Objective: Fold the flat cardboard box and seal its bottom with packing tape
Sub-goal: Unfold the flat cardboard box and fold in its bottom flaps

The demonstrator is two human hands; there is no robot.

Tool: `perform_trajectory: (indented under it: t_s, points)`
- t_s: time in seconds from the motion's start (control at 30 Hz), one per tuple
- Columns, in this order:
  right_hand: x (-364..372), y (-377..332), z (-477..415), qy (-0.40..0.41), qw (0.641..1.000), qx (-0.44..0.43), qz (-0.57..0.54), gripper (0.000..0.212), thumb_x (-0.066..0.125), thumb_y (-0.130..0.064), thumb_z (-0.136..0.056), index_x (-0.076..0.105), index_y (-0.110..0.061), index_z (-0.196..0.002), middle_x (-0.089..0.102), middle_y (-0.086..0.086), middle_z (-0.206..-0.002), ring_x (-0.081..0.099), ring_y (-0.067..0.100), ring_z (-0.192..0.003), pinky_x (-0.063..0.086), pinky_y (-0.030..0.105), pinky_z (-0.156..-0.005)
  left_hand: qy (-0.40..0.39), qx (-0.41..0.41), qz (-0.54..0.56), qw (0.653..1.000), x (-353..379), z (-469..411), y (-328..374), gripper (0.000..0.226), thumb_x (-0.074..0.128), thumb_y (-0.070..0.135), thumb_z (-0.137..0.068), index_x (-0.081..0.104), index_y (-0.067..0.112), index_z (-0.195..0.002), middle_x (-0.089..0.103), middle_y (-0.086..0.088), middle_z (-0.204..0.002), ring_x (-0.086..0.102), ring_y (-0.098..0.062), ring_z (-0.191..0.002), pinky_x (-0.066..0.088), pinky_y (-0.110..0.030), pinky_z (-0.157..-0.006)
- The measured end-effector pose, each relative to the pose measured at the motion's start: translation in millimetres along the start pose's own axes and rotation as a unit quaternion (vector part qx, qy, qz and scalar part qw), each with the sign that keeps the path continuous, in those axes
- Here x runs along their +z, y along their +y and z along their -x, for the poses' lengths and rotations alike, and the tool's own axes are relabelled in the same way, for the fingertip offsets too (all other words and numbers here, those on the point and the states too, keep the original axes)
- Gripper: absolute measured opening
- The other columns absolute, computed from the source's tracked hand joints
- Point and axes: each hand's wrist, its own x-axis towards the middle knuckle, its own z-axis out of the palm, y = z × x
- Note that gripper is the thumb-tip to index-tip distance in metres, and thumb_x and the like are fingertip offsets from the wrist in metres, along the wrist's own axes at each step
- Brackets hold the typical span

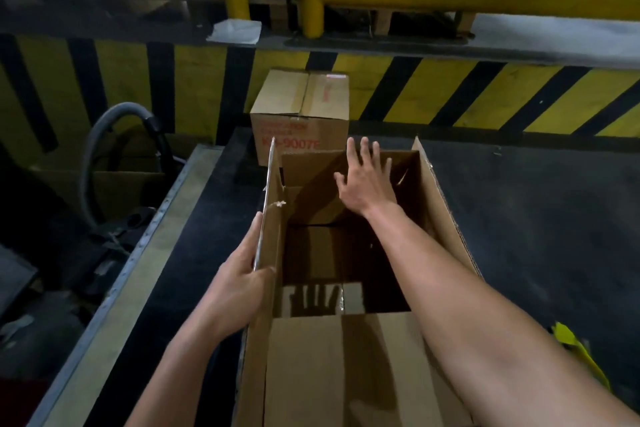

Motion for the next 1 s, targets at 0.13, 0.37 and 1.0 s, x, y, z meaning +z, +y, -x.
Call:
perform_trajectory:
  t_s: [0.13, 0.37, 1.0]
  points:
    - [-2.3, 1.4, -6.4, 0.048, 0.998, -0.001, 0.049, 0.057, 0.034, -0.052, -0.101, 0.041, -0.019, -0.147, 0.041, 0.014, -0.152, 0.018, 0.034, -0.150, -0.001, 0.069, -0.114, 0.004, 0.007, 0.002, 1.000, 0.1, -1.8, -2.6, 0.091, 0.061, 0.015, -0.098, 0.006, 0.065, -0.151, 0.031, 0.030, -0.139, 0.055, 0.011, -0.102, 0.054, -0.017, -0.066]
    - [31.5, 11.4, 26.5, -0.059, 0.998, 0.002, 0.014, 0.054, 0.024, -0.052, -0.097, 0.066, -0.022, -0.114, 0.058, 0.011, -0.128, 0.053, 0.033, -0.122, 0.032, 0.061, -0.109, 0.002, 0.001, 0.005, 1.000, 5.4, -6.6, -4.5, 0.082, 0.049, 0.006, -0.104, 0.007, 0.055, -0.155, 0.031, 0.048, -0.117, 0.043, 0.041, -0.086, 0.042, 0.006, -0.065]
    - [-19.2, -11.6, 77.7, -0.115, 0.993, -0.007, 0.018, 0.066, 0.053, -0.034, -0.099, 0.023, -0.017, -0.156, 0.005, 0.014, -0.166, 0.002, 0.030, -0.153, 0.007, 0.049, -0.122, 0.021, 0.032, 0.012, 0.999, 3.3, -11.6, -12.7, 0.081, 0.058, 0.014, -0.100, 0.018, 0.063, -0.151, 0.038, 0.019, -0.154, 0.056, -0.010, -0.124, 0.060, -0.034, -0.088]
